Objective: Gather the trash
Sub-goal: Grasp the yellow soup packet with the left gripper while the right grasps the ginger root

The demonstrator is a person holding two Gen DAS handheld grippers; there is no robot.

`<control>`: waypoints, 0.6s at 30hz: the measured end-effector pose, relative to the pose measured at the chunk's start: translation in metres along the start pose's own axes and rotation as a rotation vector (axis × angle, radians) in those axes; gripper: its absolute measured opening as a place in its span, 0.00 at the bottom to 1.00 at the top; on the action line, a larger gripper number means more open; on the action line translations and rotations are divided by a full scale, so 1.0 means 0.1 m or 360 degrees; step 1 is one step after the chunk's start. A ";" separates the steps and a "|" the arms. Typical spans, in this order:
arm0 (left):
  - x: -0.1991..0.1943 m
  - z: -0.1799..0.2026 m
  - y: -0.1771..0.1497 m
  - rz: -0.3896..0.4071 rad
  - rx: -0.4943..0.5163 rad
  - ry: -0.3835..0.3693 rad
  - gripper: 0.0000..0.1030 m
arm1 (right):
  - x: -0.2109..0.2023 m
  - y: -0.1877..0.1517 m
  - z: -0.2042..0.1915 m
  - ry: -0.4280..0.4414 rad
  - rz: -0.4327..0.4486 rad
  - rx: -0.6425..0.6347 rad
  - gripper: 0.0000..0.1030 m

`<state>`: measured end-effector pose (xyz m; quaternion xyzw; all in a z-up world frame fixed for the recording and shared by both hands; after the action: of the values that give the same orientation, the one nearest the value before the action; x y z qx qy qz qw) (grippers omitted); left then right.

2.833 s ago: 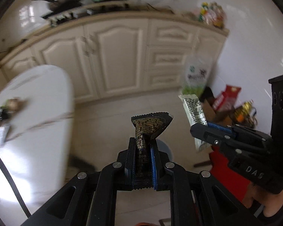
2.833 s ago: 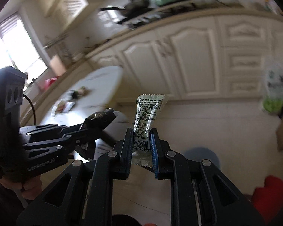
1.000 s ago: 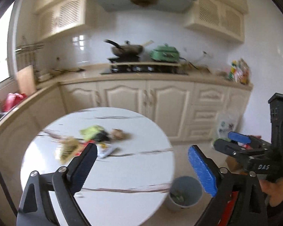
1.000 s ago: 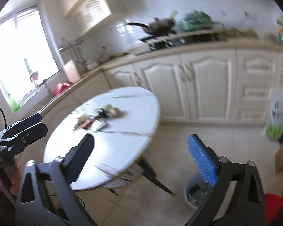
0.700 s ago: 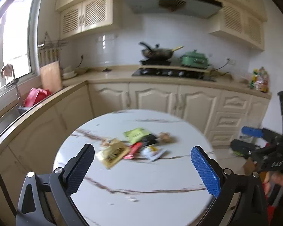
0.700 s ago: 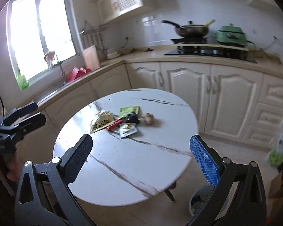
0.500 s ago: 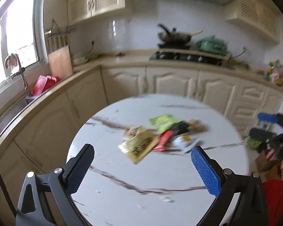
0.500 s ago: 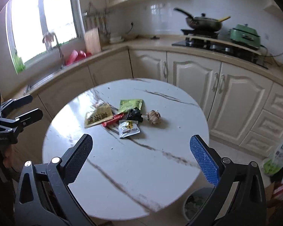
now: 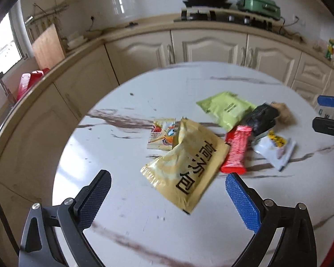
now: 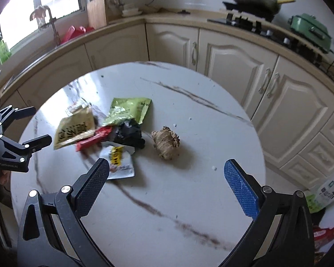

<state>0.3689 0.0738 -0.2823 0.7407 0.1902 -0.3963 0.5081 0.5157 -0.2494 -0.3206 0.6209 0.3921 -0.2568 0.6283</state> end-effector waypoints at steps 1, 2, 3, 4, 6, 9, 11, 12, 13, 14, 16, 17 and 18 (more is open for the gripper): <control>0.11 -0.02 0.06 -0.0017 0.0006 0.0000 0.98 | 0.04 0.00 0.01 0.0007 -0.0010 0.0002 1.00; 0.21 -0.02 0.14 -0.0034 0.0012 -0.0003 0.98 | 0.08 0.00 0.02 0.0018 -0.0021 0.0005 1.00; 0.28 -0.01 0.21 -0.0046 0.0017 -0.0015 0.98 | 0.14 -0.01 0.04 0.0027 -0.0031 0.0009 1.00; 0.33 -0.02 0.20 -0.0058 0.0018 -0.0018 0.98 | 0.18 -0.01 0.04 0.0032 -0.0039 0.0009 1.00; 0.61 -0.12 0.50 -0.0074 0.0018 -0.0012 0.97 | 0.23 -0.01 0.05 0.0048 -0.0047 0.0000 1.00; 0.86 -0.15 0.76 -0.0059 -0.0030 -0.0043 0.96 | 0.30 0.02 0.05 0.0061 -0.0056 -0.0008 1.00; 0.93 -0.12 0.82 -0.0059 -0.0026 -0.0055 0.96 | 0.34 0.03 0.05 0.0073 -0.0058 -0.0009 1.00; 0.97 -0.11 0.83 -0.0059 -0.0035 -0.0067 0.91 | 0.36 0.04 0.06 0.0085 -0.0060 -0.0011 1.00; 0.95 -0.13 0.83 -0.0059 -0.0051 -0.0100 0.88 | 0.36 0.05 0.06 0.0095 -0.0058 -0.0009 1.00; 0.95 -0.14 0.82 -0.0062 -0.0081 -0.0158 0.78 | 0.37 0.06 0.07 0.0104 -0.0058 0.0001 1.00; 0.93 -0.15 0.81 -0.0064 -0.0107 -0.0192 0.74 | 0.39 0.08 0.09 0.0107 -0.0059 0.0007 1.00; 0.90 -0.15 0.79 -0.0056 -0.0104 -0.0192 0.67 | 0.40 0.09 0.09 0.0106 -0.0059 0.0008 1.00; 0.87 -0.15 0.78 -0.0050 -0.0106 -0.0203 0.60 | 0.41 0.10 0.09 0.0106 -0.0062 0.0005 1.00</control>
<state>0.4812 0.0446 -0.3010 0.6935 0.1822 -0.4440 0.5373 0.5483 -0.2502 -0.3486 0.6225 0.4242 -0.2488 0.6088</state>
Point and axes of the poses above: each gripper's, at about its wrist camera, not at the fingertips, and x roughly the way its jaws point, z to its right, y to its top, the point moved 6 cm from there along x, roughly the way its jaws point, and after that the axes turned 4 degrees about x, right-handed, at the moved point
